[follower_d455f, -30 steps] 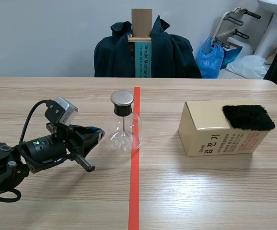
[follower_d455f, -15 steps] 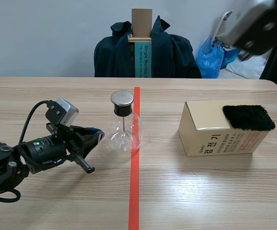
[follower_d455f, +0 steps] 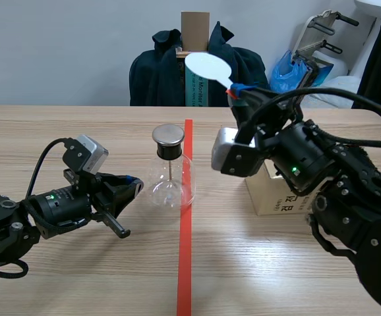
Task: Do the electroscope experiment.
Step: 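Bring the plate to the electroscope and point at the metal foil, then move the plate toward and away from the electroscope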
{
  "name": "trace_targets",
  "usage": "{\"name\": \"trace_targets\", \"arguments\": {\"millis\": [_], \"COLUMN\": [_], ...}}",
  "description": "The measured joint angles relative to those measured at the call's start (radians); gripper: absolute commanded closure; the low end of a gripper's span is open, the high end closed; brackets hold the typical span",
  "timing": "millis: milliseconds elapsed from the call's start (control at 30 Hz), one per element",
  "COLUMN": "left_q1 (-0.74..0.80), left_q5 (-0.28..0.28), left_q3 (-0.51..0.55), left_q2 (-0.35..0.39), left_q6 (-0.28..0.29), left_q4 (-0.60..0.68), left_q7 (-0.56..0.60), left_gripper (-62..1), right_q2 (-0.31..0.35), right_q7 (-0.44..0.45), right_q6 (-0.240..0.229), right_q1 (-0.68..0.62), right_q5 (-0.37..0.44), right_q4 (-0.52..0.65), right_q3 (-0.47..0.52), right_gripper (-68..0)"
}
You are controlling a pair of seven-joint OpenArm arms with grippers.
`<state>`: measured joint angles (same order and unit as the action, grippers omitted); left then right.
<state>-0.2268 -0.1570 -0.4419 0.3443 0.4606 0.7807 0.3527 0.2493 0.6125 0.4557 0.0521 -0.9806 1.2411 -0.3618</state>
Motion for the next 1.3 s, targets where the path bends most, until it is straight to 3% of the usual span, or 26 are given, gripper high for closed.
{"name": "trace_targets", "arguments": {"millis": [200,400,667,900,1300], "left_q1": [0.0,0.0,0.0,0.0,0.0], "left_q5": [0.0,0.0,0.0,0.0,0.0], "left_q3": [0.0,0.0,0.0,0.0,0.0], "left_q2": [0.0,0.0,0.0,0.0,0.0], "left_q6": [0.0,0.0,-0.001,0.0,-0.001], "left_q4": [0.0,0.0,0.0,0.0,0.0], "left_q7": [0.0,0.0,0.0,0.0,0.0], "left_gripper": [-2.8,-2.7,-2.7,-2.7,-2.7], "right_q2": [-0.016,-0.016,-0.016,-0.016,-0.016], "right_q7": [0.047,0.126,0.253,0.288,0.246], "right_q6": [-0.002,-0.046,-0.045,-0.045,-0.045], "right_q1": [0.0,0.0,-0.02,-0.055,-0.058], "right_q5": [-0.03,-0.03,-0.061,-0.078,-0.079], "right_q4": [-0.056,-0.076,-0.076,-0.076,-0.076], "right_q3": [0.001,0.002,0.002,0.002,0.002], "right_gripper": [-0.6,-0.6,-0.6,-0.6,-0.6]}}
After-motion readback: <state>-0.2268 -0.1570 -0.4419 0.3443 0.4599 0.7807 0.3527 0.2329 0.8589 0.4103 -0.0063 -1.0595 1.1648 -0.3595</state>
